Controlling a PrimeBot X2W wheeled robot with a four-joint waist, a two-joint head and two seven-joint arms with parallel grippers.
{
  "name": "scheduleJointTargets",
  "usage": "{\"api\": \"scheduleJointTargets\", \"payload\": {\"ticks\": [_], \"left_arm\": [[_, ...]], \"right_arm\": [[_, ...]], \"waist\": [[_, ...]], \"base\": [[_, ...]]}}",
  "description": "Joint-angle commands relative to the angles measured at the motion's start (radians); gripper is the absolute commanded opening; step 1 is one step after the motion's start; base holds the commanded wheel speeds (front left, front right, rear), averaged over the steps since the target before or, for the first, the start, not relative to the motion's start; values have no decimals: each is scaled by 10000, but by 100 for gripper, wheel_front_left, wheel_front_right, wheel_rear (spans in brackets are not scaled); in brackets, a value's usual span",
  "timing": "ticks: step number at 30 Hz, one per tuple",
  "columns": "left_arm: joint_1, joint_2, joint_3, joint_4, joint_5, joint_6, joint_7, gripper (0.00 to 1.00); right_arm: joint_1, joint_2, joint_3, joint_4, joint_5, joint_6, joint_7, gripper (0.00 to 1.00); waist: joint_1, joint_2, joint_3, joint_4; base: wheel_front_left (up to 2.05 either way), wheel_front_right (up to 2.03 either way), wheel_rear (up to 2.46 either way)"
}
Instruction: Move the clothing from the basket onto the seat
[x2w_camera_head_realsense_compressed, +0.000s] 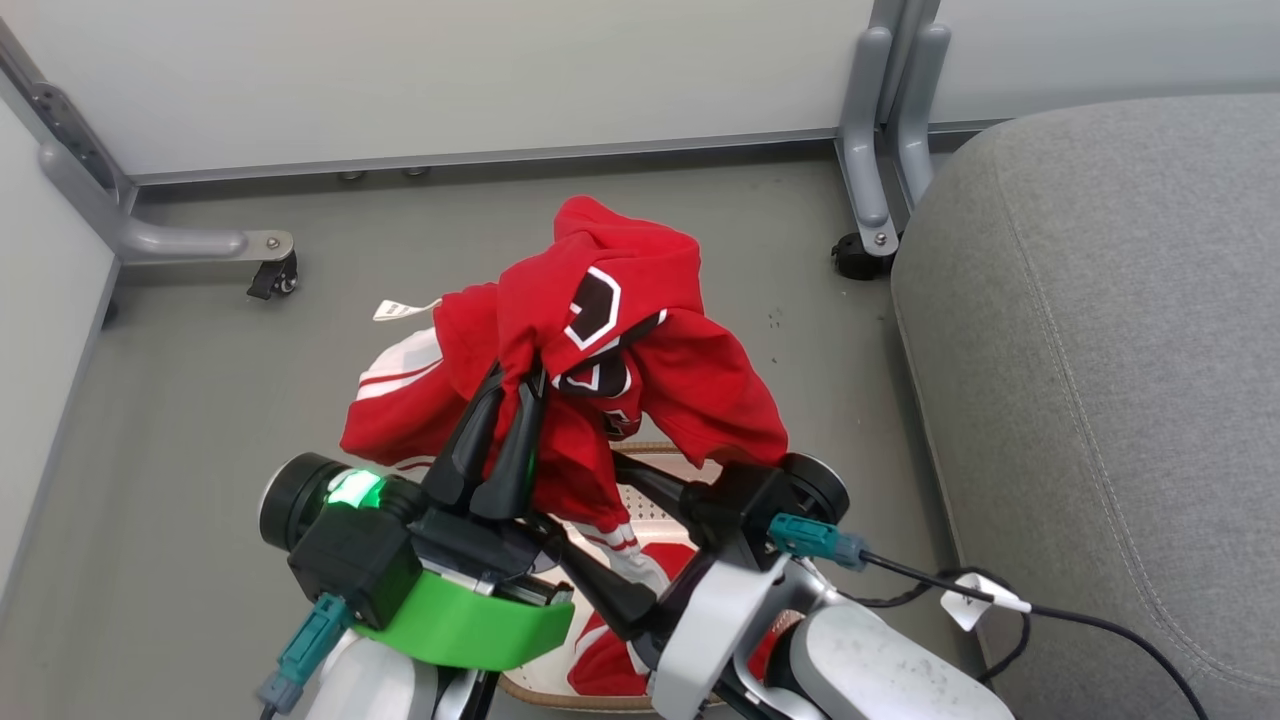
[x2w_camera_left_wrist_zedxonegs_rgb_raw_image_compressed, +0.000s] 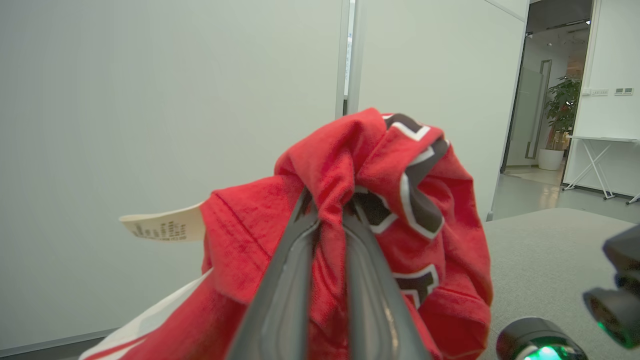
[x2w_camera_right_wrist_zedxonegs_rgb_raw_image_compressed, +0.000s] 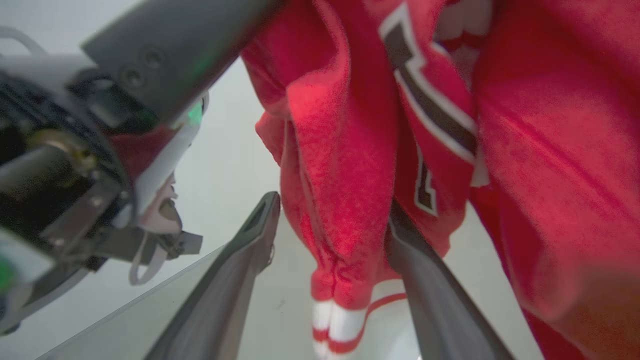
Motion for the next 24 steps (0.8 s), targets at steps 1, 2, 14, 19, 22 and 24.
{"api": "scheduleJointTargets", "payload": {"ticks": [1,2,14,19,22,24], "left_arm": [[-172,10,12,29,-6,-35,-6,0],[-171,6,-3,30,-15,-35,-8,0],[-141,-13,7,-20,-36,-35,-8,0],[-148,-7,-31,12,-55,-35,-6,0],[-143,10,-47,35,-79,-35,-6,0],[-127,75,-101,108,-92,-35,-8,0]], "right_arm": [[-165,49,78,186,129,1,-124,52],[-252,63,111,306,180,1,-185,0],[-845,73,534,1138,589,1,-690,0],[-936,57,608,1228,641,1,-794,0],[-980,45,641,1269,660,1,-845,0],[-1000,32,652,1285,669,1,-875,0]], "waist": [[0,0,-5,36],[0,0,-7,50],[0,0,36,17],[0,0,27,26],[0,0,14,34],[0,0,3,38]], "base": [[0,0,0],[0,0,0],[0,0,0],[0,0,0],[0,0,0],[0,0,0]]}}
